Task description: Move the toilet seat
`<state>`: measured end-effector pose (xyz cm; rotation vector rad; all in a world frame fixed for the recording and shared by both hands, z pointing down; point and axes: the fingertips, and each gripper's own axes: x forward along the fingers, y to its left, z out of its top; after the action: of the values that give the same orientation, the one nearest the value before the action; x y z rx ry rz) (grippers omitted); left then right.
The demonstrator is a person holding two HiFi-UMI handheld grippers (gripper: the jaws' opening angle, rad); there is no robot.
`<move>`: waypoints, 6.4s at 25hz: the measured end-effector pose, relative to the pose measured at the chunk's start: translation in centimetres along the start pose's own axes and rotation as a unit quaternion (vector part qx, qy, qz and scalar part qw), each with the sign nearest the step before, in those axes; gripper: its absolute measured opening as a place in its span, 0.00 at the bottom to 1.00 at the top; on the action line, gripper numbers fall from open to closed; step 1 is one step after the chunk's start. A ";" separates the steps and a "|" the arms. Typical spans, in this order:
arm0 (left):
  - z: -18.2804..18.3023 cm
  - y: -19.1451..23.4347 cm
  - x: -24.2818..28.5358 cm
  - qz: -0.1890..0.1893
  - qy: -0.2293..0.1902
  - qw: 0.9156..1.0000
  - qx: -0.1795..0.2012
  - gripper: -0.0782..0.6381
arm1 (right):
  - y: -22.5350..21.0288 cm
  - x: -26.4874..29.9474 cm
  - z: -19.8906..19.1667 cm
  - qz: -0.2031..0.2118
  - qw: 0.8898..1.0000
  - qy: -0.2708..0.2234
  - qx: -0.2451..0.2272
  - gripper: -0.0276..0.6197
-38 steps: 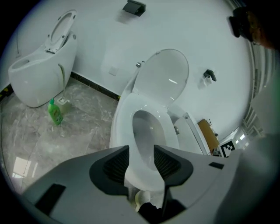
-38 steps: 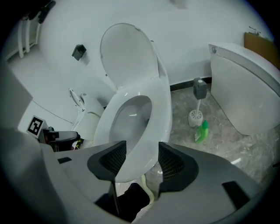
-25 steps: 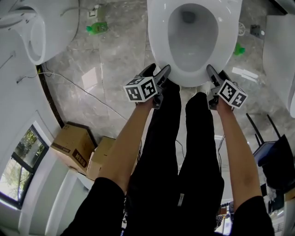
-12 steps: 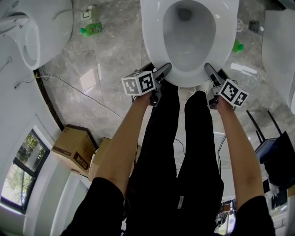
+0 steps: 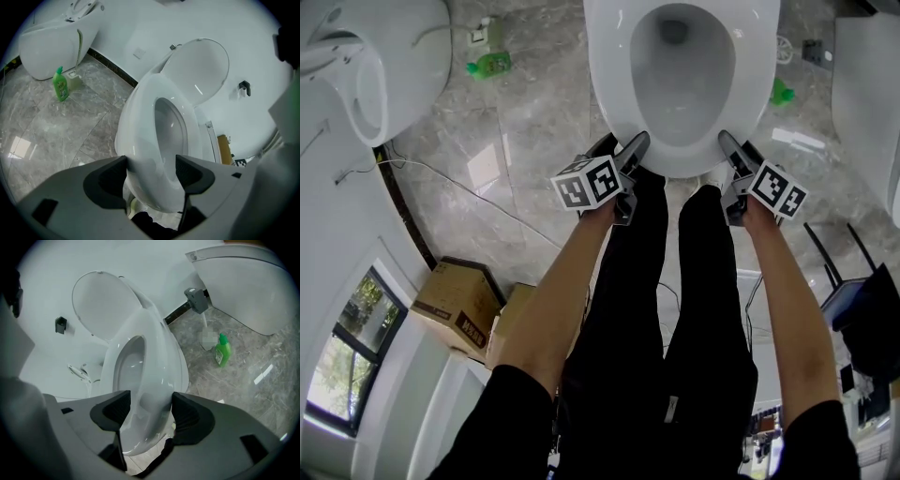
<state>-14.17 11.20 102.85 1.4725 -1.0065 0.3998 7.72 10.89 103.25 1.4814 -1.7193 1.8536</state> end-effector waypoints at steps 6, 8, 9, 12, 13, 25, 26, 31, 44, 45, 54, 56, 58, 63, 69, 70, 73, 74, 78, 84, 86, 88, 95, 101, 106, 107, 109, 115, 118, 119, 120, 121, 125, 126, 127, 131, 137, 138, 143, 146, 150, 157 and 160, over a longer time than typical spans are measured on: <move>0.5 -0.4 -1.5 0.011 -0.003 1.000 -0.008 0.47 | 0.5 -1.4 0.6 -0.007 1.000 -0.020 0.023 0.41; 0.6 -0.6 -2.0 0.014 -0.006 1.000 -0.007 0.45 | 0.9 -1.9 0.8 -0.005 0.999 -0.022 0.027 0.41; 0.7 -0.8 -2.3 0.015 -0.008 1.000 -0.010 0.44 | 1.2 -2.1 0.9 -0.004 0.999 -0.023 0.030 0.41; 1.2 -1.5 -3.4 0.013 -0.015 1.000 -0.020 0.41 | 1.9 -3.1 1.2 0.002 0.999 -0.021 0.033 0.40; 1.3 -1.9 -3.8 0.009 -0.016 1.000 -0.020 0.41 | 2.3 -3.5 1.4 0.005 0.999 -0.021 0.032 0.40; 4.1 -7.0 -9.1 -0.049 -0.045 0.996 -0.060 0.42 | 6.7 -8.2 3.6 0.067 0.996 -0.029 0.059 0.39; 4.2 -7.2 -9.3 -0.048 -0.042 0.996 -0.055 0.42 | 6.9 -8.1 3.6 0.070 0.995 -0.025 0.066 0.39; 4.0 -7.6 -9.4 -0.040 -0.018 0.999 0.000 0.42 | 7.8 -7.2 3.8 0.099 0.992 -0.004 0.080 0.39; 5.3 -8.9 -10.5 -0.054 -0.040 0.997 -0.047 0.41 | 9.4 -8.8 5.1 0.094 0.986 -0.016 0.136 0.36; 5.4 -9.1 -10.5 -0.057 -0.036 0.996 -0.050 0.42 | 9.5 -8.9 5.2 0.091 0.986 -0.016 0.138 0.36; 7.3 -10.8 -11.9 -0.107 -0.037 0.992 -0.059 0.44 | 11.6 -10.0 6.4 0.092 0.987 -0.018 0.134 0.36; 8.1 -11.8 -12.6 -0.118 -0.050 0.989 -0.067 0.44 | 12.4 -10.6 7.3 0.096 0.986 -0.024 0.136 0.36; 9.1 -12.8 -13.1 -0.125 -0.052 0.988 -0.072 0.44 | 13.2 -11.2 8.2 0.094 0.985 -0.033 0.143 0.36; 11.1 -14.8 -14.7 -0.138 -0.034 0.986 -0.087 0.44 | 14.8 -12.4 9.8 0.080 0.982 -0.056 0.161 0.36; 13.8 -16.9 -15.9 -0.157 -0.012 0.983 -0.091 0.45 | 16.8 -13.6 12.1 0.090 0.976 -0.074 0.186 0.36; 14.2 -17.2 -15.9 -0.160 -0.007 0.983 -0.087 0.45 | 17.1 -13.7 12.6 0.094 0.974 -0.078 0.192 0.36; 14.9 -18.1 -16.2 -0.165 0.000 0.983 -0.087 0.46 | 17.9 -14.2 13.4 0.093 0.973 -0.078 0.197 0.36; 15.1 -18.2 -16.4 -0.164 -0.002 0.982 -0.091 0.46 | 18.2 -14.3 13.5 0.090 0.974 -0.073 0.195 0.36; 15.3 -18.3 -16.6 -0.151 -0.010 0.984 -0.097 0.46 | 18.6 -14.3 13.4 0.082 0.978 -0.048 0.185 0.37; 15.1 -18.6 -16.6 -0.132 -0.005 0.986 -0.096 0.46 | 18.5 -14.7 13.3 0.081 0.978 -0.039 0.188 0.37; 15.4 -18.5 -16.9 -0.125 -0.012 0.987 -0.102 0.46 | 18.9 -14.7 13.3 0.086 0.979 -0.031 0.183 0.37; 16.1 -18.6 -17.1 -0.124 -0.029 0.986 -0.108 0.46 | 19.5 -14.5 13.7 0.089 0.981 -0.021 0.173 0.38; 16.7 -20.0 -17.0 -0.132 -0.032 0.986 -0.101 0.47 | 19.6 -15.3 14.5 0.089 0.981 -0.003 0.173 0.39; 16.9 -20.2 -16.9 -0.127 -0.042 0.986 -0.101 0.47 | 19.6 -15.3 14.7 0.089 0.982 0.014 0.168 0.40; 17.5 -20.7 -16.9 -0.125 -0.047 0.985 -0.109 0.47 | 20.0 -15.5 15.3 0.090 0.981 0.022 0.170 0.40; 17.8 -20.8 -17.0 -0.127 -0.051 0.984 -0.112 0.47 | 20.2 -15.6 15.5 0.091 0.981 0.020 0.171 0.40; 18.5 -21.3 -17.2 -0.130 -0.063 0.983 -0.118 0.48 | 20.7 -15.8 16.1 0.097 0.980 0.014 0.175 0.40; 19.3 -21.7 -17.2 -0.126 -0.082 0.980 -0.129 0.48 | 21.1 -16.0 16.9 0.104 0.978 0.012 0.178 0.40; 19.7 -21.9 -17.4 -0.127 -0.094 0.979 -0.132 0.48 | 21.5 -16.0 17.2 0.107 0.978 0.014 0.176 0.41; 20.0 -22.0 -17.5 -0.127 -0.100 0.978 -0.134 0.48 | 21.6 -16.0 17.4 0.108 0.978 0.015 0.176 0.41; 20.2 -22.1 -17.5 -0.127 -0.105 0.977 -0.136 0.48 | 21.8 -16.0 17.5 0.109 0.978 0.016 0.176 0.41; 20.4 -22.2 -17.6 -0.127 -0.109 0.976 -0.139 0.48 | 21.9 -16.0 17.6 0.110 0.978 0.017 0.176 0.41; 21.0 -22.4 -17.7 -0.127 -0.115 0.974 -0.149 0.48 | 22.4 -16.1 18.2 0.114 0.977 0.015 0.179 0.42; 21.2 -22.6 -17.8 -0.127 -0.116 0.973 -0.151 0.48 | 22.5 -16.1 18.3 0.116 0.977 0.013 0.181 0.42; 21.4 -22.7 -17.9 -0.128 -0.118 0.973 -0.152 0.48 | 22.6 -16.1 18.5 0.117 0.976 0.011 0.184 0.42; 22.4 -23.2 -17.9 -0.131 -0.138 0.968 -0.163 0.48 | 22.9 -16.2 19.5 0.124 0.972 0.007 0.201 0.42; 22.8 -23.4 -18.2 -0.131 -0.154 0.964 -0.175 0.48 | 23.2 -16.3 19.8 0.124 0.972 0.012 0.199 0.43; 22.9 -23.5 -18.1 -0.130 -0.155 0.963 -0.176 0.48 | 23.3 -16.2 20.0 0.125 0.972 0.012 0.199 0.43; 23.8 -24.1 -18.1 -0.130 -0.166 0.960 -0.184 0.48 | 23.6 -16.3 20.9 0.128 0.971 0.010 0.204 0.44; 24.6 -24.4 -18.2 -0.132 -0.180 0.955 -0.194 0.48 | 24.0 -16.3 21.5 0.131 0.970 0.008 0.206 0.44; 25.3 -24.7 -18.3 -0.136 -0.190 0.952 -0.200 0.48 | 24.4 -16.3 22.2 0.134 0.969 0.009 0.206 0.45; 26.0 -24.9 -18.2 -0.138 -0.192 0.950 -0.203 0.48 | 24.8 -16.3 22.7 0.140 0.969 0.013 0.205 0.45; 26.6 -25.1 -18.1 -0.139 -0.194 0.950 -0.203 0.49 | 25.0 -16.1 23.3 0.143 0.968 0.016 0.206 0.45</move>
<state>-13.28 -10.45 68.26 1.3092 -1.0893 -0.3005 9.23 -8.74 71.05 1.3760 -1.6761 2.4948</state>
